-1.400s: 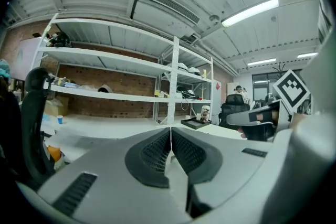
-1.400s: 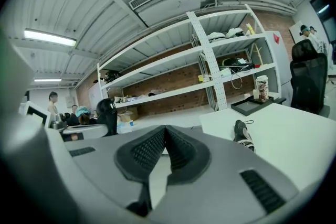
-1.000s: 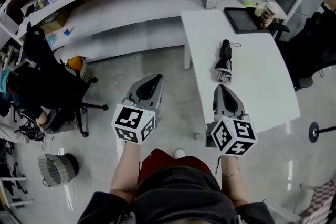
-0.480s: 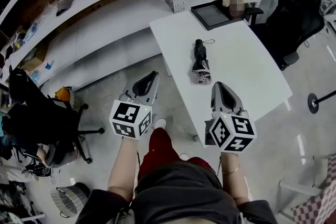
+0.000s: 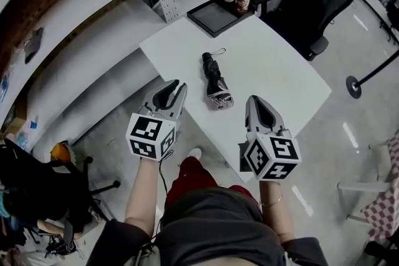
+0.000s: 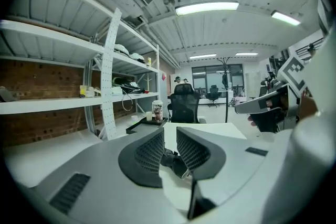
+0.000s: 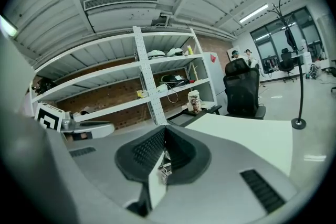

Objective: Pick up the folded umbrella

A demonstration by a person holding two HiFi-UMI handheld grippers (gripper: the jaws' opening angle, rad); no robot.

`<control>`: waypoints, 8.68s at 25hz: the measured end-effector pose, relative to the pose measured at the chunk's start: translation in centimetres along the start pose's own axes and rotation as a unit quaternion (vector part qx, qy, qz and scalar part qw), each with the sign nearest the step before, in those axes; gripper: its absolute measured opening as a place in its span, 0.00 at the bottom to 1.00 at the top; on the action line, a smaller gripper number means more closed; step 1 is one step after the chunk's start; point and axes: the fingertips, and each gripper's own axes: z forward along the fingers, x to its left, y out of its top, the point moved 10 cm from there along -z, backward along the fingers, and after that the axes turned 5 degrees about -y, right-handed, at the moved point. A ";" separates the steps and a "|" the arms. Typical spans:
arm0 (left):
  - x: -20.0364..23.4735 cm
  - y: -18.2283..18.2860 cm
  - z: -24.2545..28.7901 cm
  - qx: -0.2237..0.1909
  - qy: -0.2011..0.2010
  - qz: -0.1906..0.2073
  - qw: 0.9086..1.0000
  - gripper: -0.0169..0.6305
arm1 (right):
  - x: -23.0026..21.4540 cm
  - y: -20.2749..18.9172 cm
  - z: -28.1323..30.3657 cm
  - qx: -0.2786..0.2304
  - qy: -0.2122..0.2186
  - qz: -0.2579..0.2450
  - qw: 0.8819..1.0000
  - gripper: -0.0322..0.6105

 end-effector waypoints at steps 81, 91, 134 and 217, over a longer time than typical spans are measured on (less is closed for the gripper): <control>-1.0 -12.1 27.7 0.323 -0.614 0.631 0.347 0.49 | 0.2 -4.0 8.2 0.060 -0.336 0.115 0.933 0.08; -0.2 -11.9 27.7 0.297 -0.636 0.606 0.374 0.44 | 0.2 -3.9 8.5 0.063 -0.331 0.110 0.935 0.08; -13.2 -4.3 24.5 0.281 -0.594 0.399 0.639 0.38 | -1.5 -4.6 -2.7 0.010 -0.371 0.122 0.920 0.08; -27.6 1.2 6.8 0.065 -0.473 -0.017 0.878 0.38 | -5.0 -7.4 -25.4 -0.071 -0.409 0.086 0.906 0.08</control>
